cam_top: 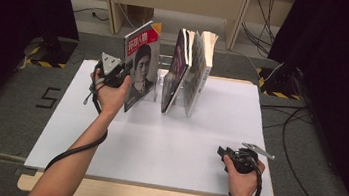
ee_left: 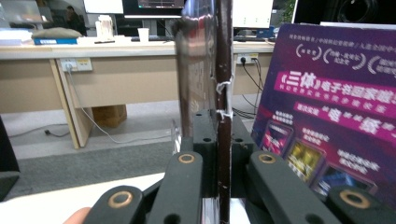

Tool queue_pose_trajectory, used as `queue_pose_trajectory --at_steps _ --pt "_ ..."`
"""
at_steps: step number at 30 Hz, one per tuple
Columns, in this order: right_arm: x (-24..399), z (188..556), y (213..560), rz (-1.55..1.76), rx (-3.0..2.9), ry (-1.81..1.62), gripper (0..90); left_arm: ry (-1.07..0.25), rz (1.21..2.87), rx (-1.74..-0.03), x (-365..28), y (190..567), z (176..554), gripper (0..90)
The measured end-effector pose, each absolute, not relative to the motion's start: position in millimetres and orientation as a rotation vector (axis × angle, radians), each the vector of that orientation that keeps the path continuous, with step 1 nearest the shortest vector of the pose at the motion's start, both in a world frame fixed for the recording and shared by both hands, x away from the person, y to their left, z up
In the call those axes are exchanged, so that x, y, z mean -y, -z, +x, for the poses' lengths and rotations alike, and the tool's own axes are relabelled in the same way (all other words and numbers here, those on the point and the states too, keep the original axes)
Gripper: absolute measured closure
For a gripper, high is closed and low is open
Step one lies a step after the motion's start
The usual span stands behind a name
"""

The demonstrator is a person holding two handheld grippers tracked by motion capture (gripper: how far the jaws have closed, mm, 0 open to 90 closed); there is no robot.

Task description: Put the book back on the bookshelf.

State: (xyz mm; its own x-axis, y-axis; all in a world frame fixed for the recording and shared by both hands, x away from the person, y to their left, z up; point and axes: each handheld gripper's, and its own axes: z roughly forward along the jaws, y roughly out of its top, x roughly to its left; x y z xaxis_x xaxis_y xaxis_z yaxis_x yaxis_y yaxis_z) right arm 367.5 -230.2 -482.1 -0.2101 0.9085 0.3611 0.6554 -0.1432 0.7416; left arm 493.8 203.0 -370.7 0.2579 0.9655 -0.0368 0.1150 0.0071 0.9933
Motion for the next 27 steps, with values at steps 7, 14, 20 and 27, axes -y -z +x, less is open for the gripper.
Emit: queue_pose_trajectory --at_steps 7,14,20,27 --pt "229 367 482 1.760 -1.846 -1.281 60.8 -0.901 1.413 -1.086 -212 382 473 85.1" --pt "229 367 482 1.766 -1.845 -1.277 60.7 -0.847 1.411 -1.091 -220 390 455 83.6" --pt "228 367 483 1.767 -1.845 -1.277 60.7 -0.817 1.409 -1.103 -222 388 458 81.3" --pt "230 367 483 1.768 -1.851 -1.276 60.6 -0.796 1.399 -1.125 -222 381 467 77.0"
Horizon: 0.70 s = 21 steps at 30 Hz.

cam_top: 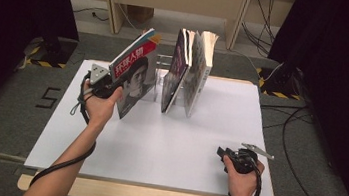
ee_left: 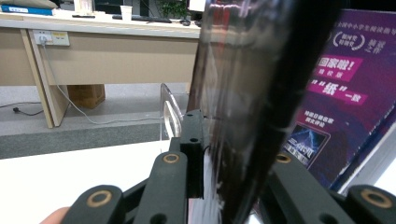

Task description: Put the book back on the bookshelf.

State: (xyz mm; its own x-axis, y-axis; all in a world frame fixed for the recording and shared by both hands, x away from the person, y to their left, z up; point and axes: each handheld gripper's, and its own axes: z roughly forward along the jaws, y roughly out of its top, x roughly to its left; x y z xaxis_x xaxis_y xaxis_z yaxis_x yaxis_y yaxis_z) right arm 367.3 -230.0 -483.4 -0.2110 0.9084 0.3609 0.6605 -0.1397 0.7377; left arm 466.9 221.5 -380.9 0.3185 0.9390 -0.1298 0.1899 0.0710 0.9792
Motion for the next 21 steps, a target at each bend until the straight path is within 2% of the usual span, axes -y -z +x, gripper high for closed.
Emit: queue_pose_trajectory --at_steps 4,10,21 --pt "230.6 367.3 483.0 1.776 -1.844 -1.281 60.6 -0.803 1.391 -1.125 -220.2 382.4 464.6 82.8" --pt "230.8 366.9 482.9 1.776 -1.843 -1.280 60.6 -0.825 1.394 -1.152 -223.0 380.4 466.4 85.8" --pt "230.7 367.6 483.6 1.773 -1.846 -1.272 60.6 -0.800 1.365 -1.169 -224.2 377.2 472.2 86.4"
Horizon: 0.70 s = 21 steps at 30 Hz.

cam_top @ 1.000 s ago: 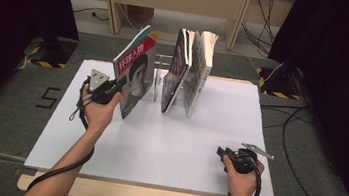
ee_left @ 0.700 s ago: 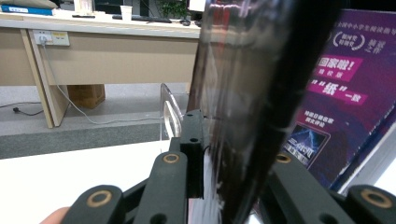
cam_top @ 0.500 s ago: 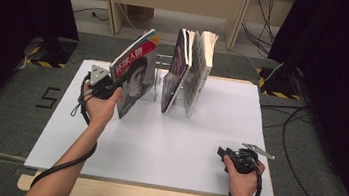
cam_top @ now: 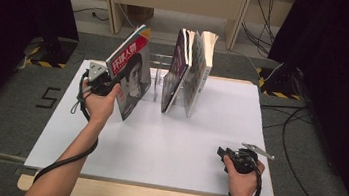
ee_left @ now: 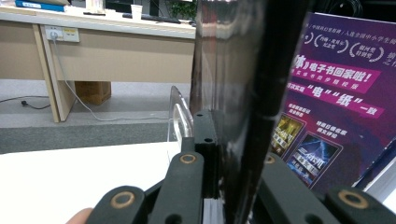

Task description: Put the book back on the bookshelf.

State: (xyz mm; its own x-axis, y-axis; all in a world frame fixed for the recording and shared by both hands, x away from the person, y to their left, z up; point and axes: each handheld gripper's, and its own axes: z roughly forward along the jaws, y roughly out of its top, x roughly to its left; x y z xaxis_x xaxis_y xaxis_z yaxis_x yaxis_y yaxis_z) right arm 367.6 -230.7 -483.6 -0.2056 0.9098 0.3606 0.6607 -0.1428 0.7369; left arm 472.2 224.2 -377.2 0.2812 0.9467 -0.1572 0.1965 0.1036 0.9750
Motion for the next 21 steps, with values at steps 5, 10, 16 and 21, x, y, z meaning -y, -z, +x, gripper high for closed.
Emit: queue_pose_trajectory --at_steps 5,10,16,21 --pt "232 367 484 1.790 -1.839 -1.279 60.6 -0.806 1.379 -1.165 -219 370 479 86.5" --pt "232 368 484 1.779 -1.840 -1.279 60.7 -0.819 1.380 -1.164 -214 362 486 86.6" --pt "233 368 484 1.773 -1.844 -1.281 60.7 -0.858 1.389 -1.138 -207 351 494 86.6" --pt "232 368 485 1.779 -1.842 -1.281 60.7 -0.865 1.384 -1.137 -202 347 500 86.6"
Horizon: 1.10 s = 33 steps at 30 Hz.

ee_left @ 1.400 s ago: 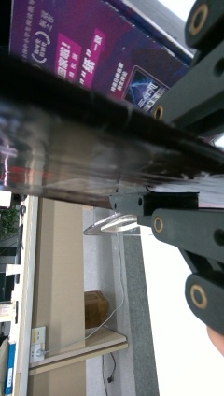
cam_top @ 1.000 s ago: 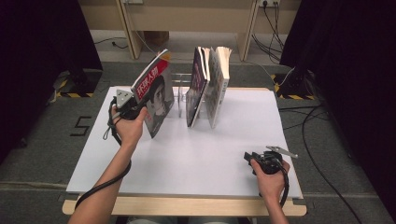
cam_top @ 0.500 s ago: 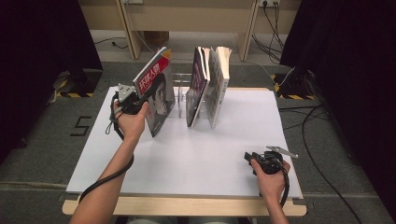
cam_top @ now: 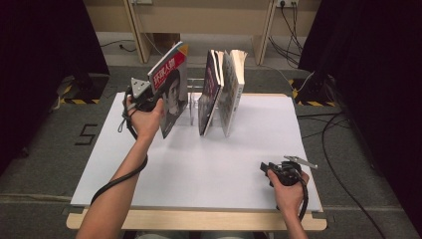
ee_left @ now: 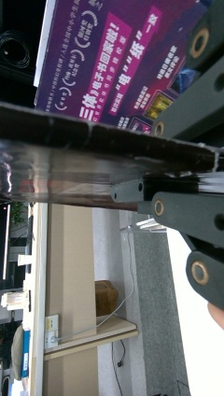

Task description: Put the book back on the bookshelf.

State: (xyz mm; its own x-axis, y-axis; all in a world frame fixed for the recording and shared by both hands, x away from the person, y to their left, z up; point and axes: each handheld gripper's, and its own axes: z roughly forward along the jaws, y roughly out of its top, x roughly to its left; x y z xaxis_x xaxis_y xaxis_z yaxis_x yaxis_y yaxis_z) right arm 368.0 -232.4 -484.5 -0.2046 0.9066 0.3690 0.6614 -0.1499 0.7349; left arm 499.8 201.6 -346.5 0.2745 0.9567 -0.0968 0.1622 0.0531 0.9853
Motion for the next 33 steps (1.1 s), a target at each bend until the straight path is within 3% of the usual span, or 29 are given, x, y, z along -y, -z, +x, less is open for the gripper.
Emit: queue_pose_trajectory --at_steps 33 --pt "233 368 485 1.787 -1.846 -1.282 60.7 -0.906 1.381 -1.178 -190 351 522 86.5"
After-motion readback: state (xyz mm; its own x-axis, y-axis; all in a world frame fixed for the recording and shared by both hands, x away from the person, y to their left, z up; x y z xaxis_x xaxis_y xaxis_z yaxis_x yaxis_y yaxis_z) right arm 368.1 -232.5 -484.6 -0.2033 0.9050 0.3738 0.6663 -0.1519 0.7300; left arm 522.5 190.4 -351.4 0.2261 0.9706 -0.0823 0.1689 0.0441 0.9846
